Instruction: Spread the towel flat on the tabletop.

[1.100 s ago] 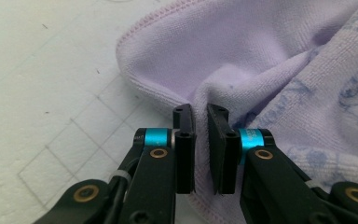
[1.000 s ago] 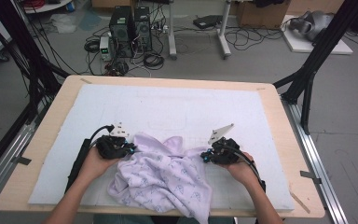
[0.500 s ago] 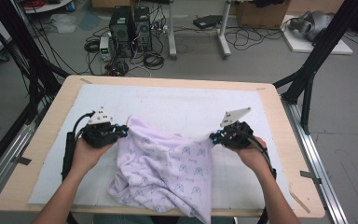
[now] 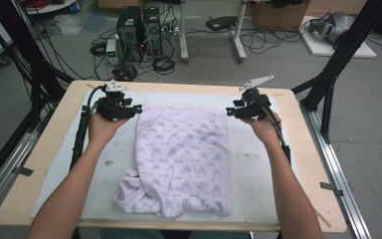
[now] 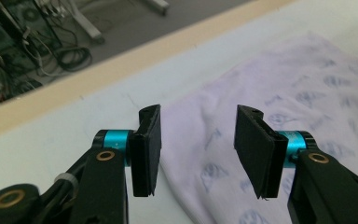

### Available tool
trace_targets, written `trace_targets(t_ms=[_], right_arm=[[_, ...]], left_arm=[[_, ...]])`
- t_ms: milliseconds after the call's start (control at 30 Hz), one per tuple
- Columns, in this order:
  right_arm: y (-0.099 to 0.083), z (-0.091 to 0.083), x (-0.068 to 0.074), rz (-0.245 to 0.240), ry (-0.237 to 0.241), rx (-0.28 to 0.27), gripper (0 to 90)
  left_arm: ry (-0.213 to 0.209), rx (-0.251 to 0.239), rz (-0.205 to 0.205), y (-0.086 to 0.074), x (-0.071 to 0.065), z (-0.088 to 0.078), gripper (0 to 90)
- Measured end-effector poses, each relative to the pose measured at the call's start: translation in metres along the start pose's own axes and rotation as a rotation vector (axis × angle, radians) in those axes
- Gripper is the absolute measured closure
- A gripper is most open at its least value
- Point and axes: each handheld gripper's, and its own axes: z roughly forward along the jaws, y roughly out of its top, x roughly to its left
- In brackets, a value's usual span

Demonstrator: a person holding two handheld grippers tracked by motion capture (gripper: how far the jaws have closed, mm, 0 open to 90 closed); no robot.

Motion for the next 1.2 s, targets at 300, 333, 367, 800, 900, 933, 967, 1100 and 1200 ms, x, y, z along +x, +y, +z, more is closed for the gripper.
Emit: trace_targets(t_ms=[300, 333, 367, 800, 900, 933, 967, 1100, 1200], right_arm=[[-0.049, 0.0, 0.052, -0.026, 0.142, -0.027, 50.8], [-0.052, -0.001, 0.058, -0.033, 0.154, -0.029, 49.7], [-0.056, -0.003, 0.064, -0.033, 0.168, -0.04, 49.5], [-0.103, -0.018, 0.134, -0.105, 0.347, -0.051, 45.9], [-0.114, -0.013, 0.147, -0.122, 0.375, -0.014, 45.9], [-0.117, -0.011, 0.15, -0.122, 0.386, -0.012, 46.0], [-0.119, -0.01, 0.153, -0.125, 0.389, -0.007, 47.0], [-0.128, -0.004, 0.163, -0.148, 0.411, 0.021, 57.7], [-0.132, 0.002, 0.166, -0.171, 0.405, 0.044, 71.0]], left_arm=[[-0.117, 0.02, 0.006, -0.056, -0.024, -0.019, 48.3], [-0.127, 0.01, 0.01, -0.06, -0.027, -0.022, 47.8], [-0.142, 0.004, 0.015, -0.064, -0.031, -0.026, 47.7], [-0.299, 0.036, 0.116, -0.099, -0.075, -0.054, 44.6], [-0.304, 0.071, 0.141, -0.103, -0.08, -0.047, 46.0], [-0.312, 0.077, 0.146, -0.105, -0.081, -0.045, 48.7], [-0.321, 0.086, 0.147, -0.106, -0.082, -0.042, 53.2], [-0.336, 0.124, 0.189, -0.107, -0.088, -0.033, 66.5], [-0.338, 0.118, 0.195, -0.106, -0.089, -0.032, 74.5]])
